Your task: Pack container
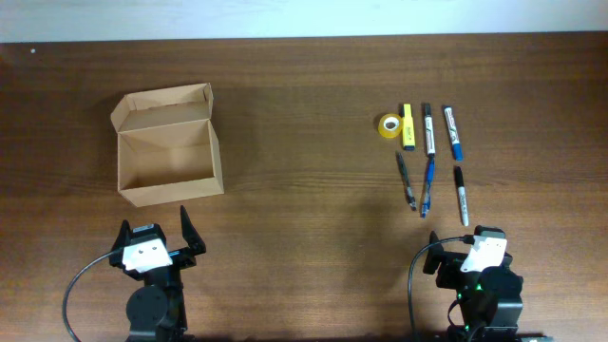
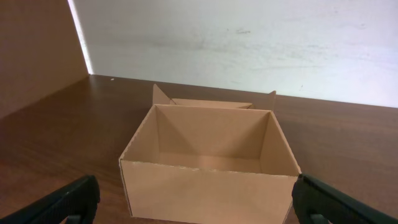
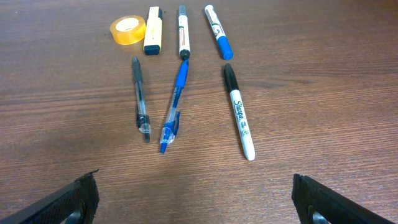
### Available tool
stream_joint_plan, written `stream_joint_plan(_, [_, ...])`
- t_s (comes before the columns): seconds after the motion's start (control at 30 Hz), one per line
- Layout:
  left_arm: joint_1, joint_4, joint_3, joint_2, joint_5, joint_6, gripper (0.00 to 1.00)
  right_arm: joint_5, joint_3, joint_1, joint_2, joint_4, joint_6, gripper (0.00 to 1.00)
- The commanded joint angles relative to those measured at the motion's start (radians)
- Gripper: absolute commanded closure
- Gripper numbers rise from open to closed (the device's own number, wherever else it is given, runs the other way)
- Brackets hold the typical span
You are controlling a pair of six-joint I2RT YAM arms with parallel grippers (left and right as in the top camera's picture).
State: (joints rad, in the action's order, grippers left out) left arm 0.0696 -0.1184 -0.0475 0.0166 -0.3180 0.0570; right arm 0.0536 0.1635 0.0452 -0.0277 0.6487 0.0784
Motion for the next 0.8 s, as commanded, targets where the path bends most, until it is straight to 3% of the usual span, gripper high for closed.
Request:
stream_joint_plan(0.0, [-0.007, 0.006, 0.012, -0.011, 0.008, -0.004, 0.00, -0.002, -0.008, 0.008, 0.009, -0.002, 0.005, 0.01])
stream_joint_plan(0.77, [-0.007, 0.006, 0.012, -0.011, 0.008, -0.004, 0.00, -0.002, -0.008, 0.008, 0.009, -0.002, 0.005, 0.01])
